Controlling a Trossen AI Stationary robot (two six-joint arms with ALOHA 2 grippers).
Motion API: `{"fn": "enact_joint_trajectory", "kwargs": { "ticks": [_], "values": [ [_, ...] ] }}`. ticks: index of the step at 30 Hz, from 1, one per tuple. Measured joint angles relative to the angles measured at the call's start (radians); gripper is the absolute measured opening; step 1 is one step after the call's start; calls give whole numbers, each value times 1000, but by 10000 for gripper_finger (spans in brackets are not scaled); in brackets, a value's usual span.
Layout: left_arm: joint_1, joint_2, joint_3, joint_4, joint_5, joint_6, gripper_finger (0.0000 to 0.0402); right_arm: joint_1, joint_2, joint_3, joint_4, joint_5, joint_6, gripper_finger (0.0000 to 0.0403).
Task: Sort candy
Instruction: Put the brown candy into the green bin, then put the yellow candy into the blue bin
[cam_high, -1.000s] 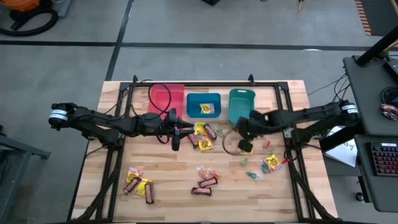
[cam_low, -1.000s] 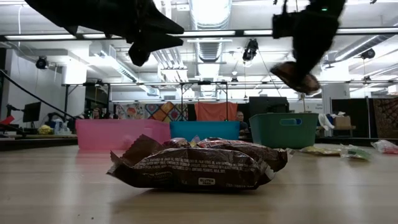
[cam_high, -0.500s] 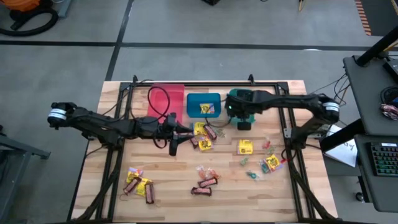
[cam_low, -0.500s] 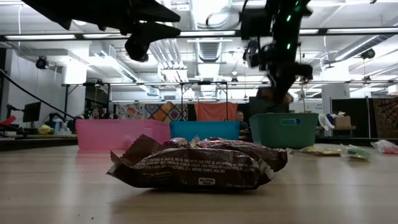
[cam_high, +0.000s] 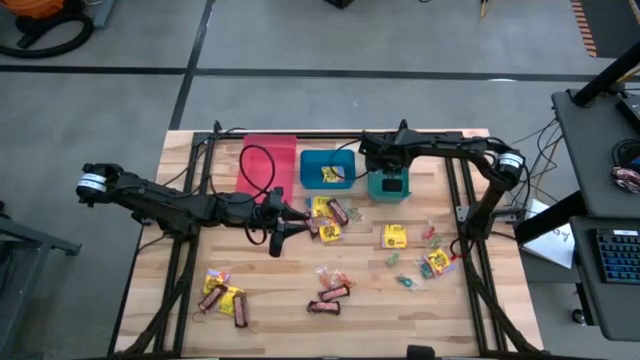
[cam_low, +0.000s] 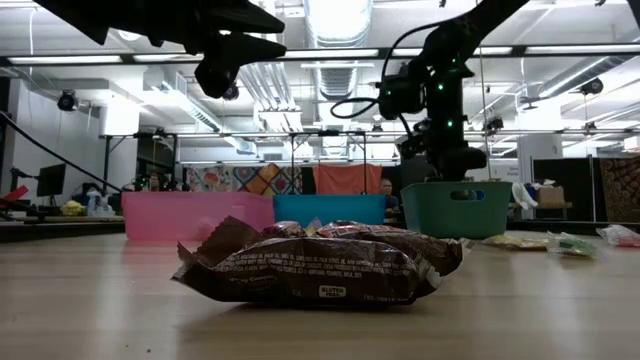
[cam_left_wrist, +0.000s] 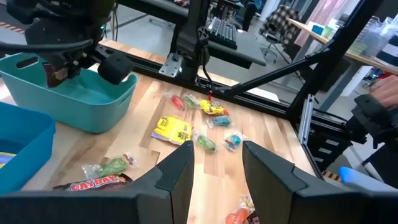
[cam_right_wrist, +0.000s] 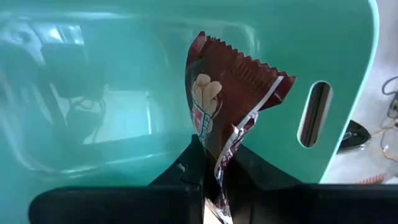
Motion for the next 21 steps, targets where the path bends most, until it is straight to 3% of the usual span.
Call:
{"fn": "enact_joint_trajectory", "kwargs": {
  "ticks": [8,21],
  "values": [
    [0,0,0,-23,0,0,121,-12,-1,0,22,1,4,38],
    [0,0,0,-46,0,0,121,-11,-2,0,45,0,46,121]
  ]
}}
